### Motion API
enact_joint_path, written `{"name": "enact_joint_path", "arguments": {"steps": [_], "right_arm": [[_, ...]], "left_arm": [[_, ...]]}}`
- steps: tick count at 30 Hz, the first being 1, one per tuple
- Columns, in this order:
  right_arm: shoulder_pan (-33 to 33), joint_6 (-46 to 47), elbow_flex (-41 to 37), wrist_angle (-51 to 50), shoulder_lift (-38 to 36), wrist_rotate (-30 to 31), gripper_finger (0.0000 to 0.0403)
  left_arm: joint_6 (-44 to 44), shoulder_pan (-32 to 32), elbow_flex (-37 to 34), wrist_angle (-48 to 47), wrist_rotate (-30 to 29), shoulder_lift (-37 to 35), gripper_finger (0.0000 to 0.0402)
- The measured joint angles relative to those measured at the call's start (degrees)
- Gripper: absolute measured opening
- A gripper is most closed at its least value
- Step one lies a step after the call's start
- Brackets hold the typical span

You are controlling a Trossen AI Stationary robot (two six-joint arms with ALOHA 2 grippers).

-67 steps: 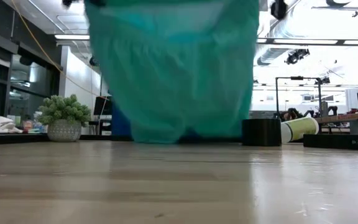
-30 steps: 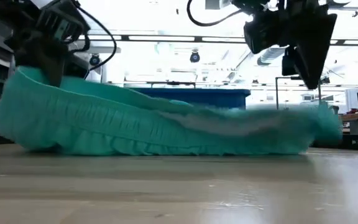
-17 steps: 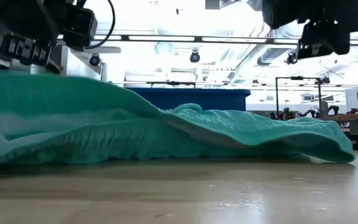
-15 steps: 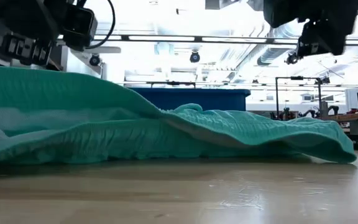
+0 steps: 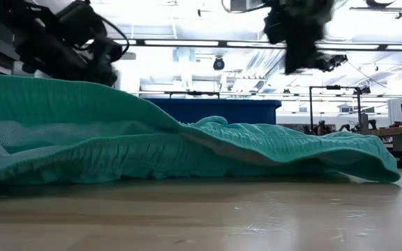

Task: Fold laundry
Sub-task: Fold the light blue shorts

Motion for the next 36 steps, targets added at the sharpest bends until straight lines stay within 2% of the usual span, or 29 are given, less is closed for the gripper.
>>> {"name": "enact_joint_path", "arguments": {"steps": [2, 4, 8, 11, 16, 19, 27, 31, 36], "right_arm": [[-1.9, 0.4, 0.0, 6.1, 2.8, -4.5, 0.0001], [-2.7, 0.5, 0.0, 11.2, 5.5, -8.0, 0.0001], [-2.3, 1.3, 0.0, 14.1, 9.8, -12.5, 0.0], [-0.8, 0.2, 0.0, 11.1, 10.8, -12.3, 0.0], [1.4, -1.3, 0.0, 3.8, 10.8, -7.9, 0.0], [1.5, 0.0, -1.9, 4.3, 10.8, -7.3, 0.0], [1.4, 10.1, -11.7, 10.4, 10.2, -7.4, 0.0], [0.2, 10.3, -9.7, 12.1, 10.1, -4.5, 0.0], [-3.0, 10.1, -4.9, 13.8, 10.0, 2.6, 0.0]], "left_arm": [[0.4, 1.4, 0.0, -0.5, -5.5, -0.9, 0.001], [0.1, 2.3, 0.4, -0.4, -11.1, -3.0, 0.0009], [5.6, 2.6, 1.9, -0.6, -19.3, -9.3, 0.0002], [9.8, 1.5, 2.3, -4.0, -21.1, -14.2, 0.0001], [7.6, -3.3, 2.2, -18.2, -23.2, -17.6, 0.0], [5.5, -7.3, 2.0, -22.7, -24.3, -16.9, 0.0], [0.1, -16.1, 2.0, -21.6, -28.1, -10.7, 0.0], [-5.2, -19.8, 2.0, -20.1, -31.0, -5.6, 0.0], [-9.1, -22.4, 2.0, -15.7, -34.2, 0.5, 0.0]]}}
